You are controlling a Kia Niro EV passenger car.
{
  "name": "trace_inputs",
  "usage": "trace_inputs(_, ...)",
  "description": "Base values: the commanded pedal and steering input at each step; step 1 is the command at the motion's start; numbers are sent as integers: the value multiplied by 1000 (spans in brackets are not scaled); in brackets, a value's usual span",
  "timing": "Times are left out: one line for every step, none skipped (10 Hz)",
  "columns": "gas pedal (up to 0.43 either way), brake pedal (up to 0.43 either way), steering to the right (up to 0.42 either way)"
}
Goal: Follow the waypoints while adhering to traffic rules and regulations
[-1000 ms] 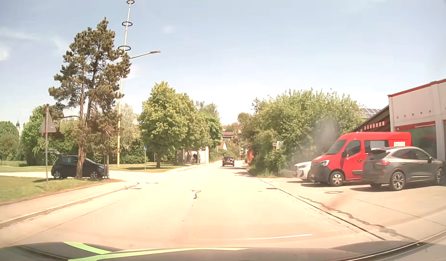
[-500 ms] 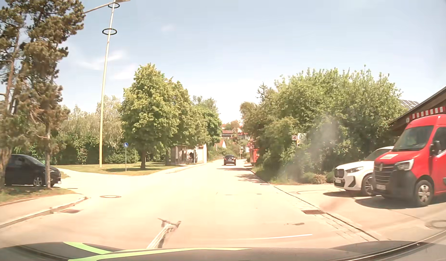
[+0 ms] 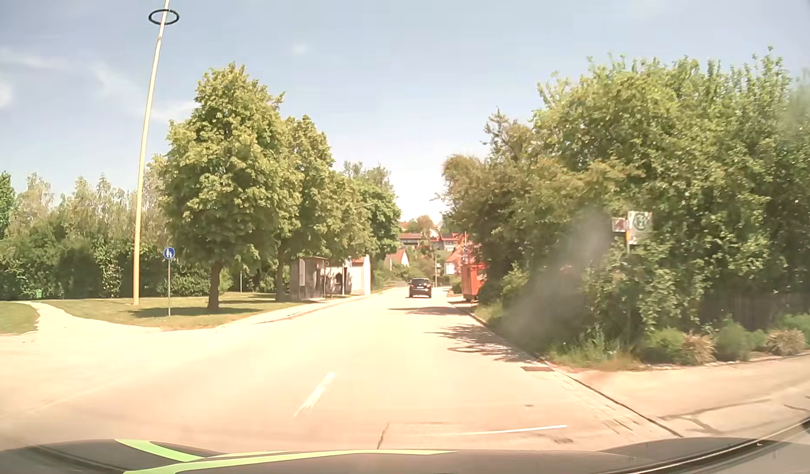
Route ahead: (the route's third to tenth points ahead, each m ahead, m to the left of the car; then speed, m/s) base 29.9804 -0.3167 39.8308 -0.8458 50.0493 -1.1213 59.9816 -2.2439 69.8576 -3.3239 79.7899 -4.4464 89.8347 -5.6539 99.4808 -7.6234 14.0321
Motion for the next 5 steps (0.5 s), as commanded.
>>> trace_inputs(209, 0, 8)
trace_inputs(209, 0, 8)
trace_inputs(197, 0, 8)
trace_inputs(189, 0, 8)
trace_inputs(189, 0, 8)
